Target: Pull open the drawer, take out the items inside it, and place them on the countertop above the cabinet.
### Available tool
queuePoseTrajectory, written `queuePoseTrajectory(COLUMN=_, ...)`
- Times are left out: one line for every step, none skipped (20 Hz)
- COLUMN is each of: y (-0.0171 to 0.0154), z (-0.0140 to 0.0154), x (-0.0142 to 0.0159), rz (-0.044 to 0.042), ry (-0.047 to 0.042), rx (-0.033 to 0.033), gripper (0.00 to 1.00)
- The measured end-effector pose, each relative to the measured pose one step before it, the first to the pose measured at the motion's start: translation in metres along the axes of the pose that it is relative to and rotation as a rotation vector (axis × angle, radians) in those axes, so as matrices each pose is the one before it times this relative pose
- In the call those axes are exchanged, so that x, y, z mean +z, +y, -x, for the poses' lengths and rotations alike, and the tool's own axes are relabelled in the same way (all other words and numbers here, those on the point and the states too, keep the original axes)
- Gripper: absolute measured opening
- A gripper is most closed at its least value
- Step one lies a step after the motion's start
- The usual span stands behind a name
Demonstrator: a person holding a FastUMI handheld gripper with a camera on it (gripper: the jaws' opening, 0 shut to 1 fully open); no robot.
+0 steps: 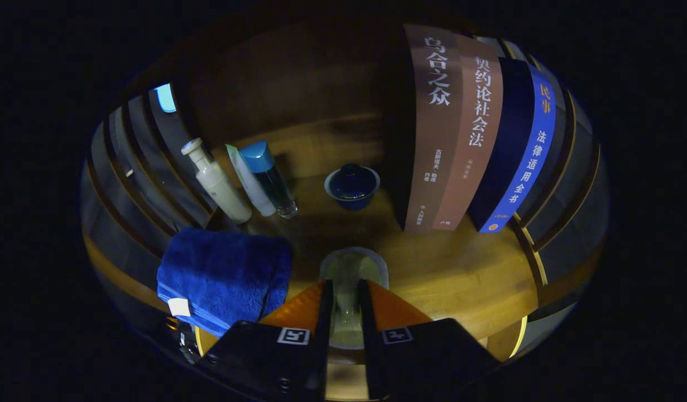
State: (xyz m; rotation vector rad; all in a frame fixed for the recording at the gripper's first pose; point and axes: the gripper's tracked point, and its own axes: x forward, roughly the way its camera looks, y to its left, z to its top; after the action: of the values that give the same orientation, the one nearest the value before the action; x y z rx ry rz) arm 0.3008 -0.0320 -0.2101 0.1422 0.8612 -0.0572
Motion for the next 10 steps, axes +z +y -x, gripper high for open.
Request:
queuePoseTrajectory(y=0.00004, z=-0.00212, x=-0.00102, rz=-0.009, ry=-0.00171, rx=0.00674, gripper=0.49)
queuePoseTrajectory(y=-0.00118, z=-0.00028, x=-0.00072, rz=-0.00788, ry=0.00217, rx=-0.00199, gripper=0.66)
queuePoseTrajectory(y=-0.0011, z=0.00015, x=-0.00139, rz=-0.00503, ry=0.00222, rx=0.0013, gripper=0.83)
queuePoseTrajectory(y=-0.00143, z=0.00346, x=0.00003, rz=-0.00267, ry=-0.00347, rx=-0.0056, gripper=1.0)
queuePoseTrajectory(y=-0.00021, z=0.00672, x=0.00185, rz=0.00087, ry=-0.01264, rx=0.00148, gripper=0.99)
queuePoseTrajectory(y=0.00208, z=0.00389, x=0.00108, rz=0.00016, ry=-0.01516, rx=0.00679, gripper=0.99)
queuePoseTrajectory(y=0.00035, z=0.00603, x=0.00024, rz=0.00259, ry=-0.01353, rx=0.00051, gripper=1.0)
queuePoseTrajectory(y=0.0008, z=0.00706, x=-0.00127, rz=0.00271, ry=-0.01272, rx=-0.00112, gripper=0.99)
queuePoseTrajectory(y=0.0018, z=0.00763, x=-0.00262, rz=0.00434, ry=-0.0114, rx=0.00334, gripper=0.99)
queuePoseTrajectory(y=0.00258, z=0.0097, x=-0.00339, rz=0.00445, ry=-0.01883, rx=0.0024, gripper=0.99)
